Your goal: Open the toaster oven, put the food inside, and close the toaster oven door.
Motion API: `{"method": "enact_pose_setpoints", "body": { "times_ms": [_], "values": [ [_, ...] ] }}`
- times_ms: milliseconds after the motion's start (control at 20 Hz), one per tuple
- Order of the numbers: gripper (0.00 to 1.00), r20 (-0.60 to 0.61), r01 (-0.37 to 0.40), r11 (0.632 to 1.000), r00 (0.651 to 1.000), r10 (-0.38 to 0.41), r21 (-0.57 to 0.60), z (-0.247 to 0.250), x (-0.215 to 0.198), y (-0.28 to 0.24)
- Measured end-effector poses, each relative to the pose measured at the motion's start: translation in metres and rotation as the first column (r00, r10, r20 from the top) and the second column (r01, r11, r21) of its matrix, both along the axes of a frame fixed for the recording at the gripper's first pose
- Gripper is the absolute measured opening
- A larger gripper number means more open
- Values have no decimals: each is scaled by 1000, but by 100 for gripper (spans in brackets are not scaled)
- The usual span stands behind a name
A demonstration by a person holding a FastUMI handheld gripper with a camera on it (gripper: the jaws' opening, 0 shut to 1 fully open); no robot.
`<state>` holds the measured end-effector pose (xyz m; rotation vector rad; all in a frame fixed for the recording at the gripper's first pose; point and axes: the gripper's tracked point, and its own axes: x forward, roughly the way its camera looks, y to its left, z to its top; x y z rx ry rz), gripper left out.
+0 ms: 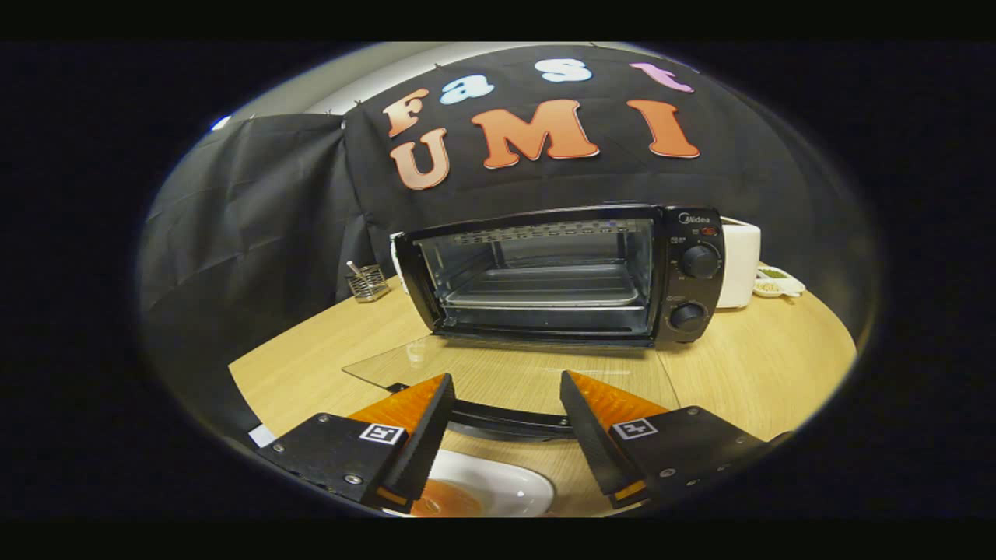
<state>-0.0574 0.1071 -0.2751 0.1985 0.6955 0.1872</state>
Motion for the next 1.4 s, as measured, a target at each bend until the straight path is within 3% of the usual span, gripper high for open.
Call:
{"method": "enact_pose_setpoints", "body": {
  "times_ms": [300, 700, 1100, 1400],
  "values": [
    [82, -98, 13, 1000, 995, -13, 3, -29, -19, -7],
    [82, -47, 40, 998, 998, -38, 39, -16, -21, -11],
    [84, 30, -11, 997, 1000, 8, 75, 16, -50, 1],
    [87, 6, -116, 993, 993, 116, 13, 11, -88, 14]
  ]
}}
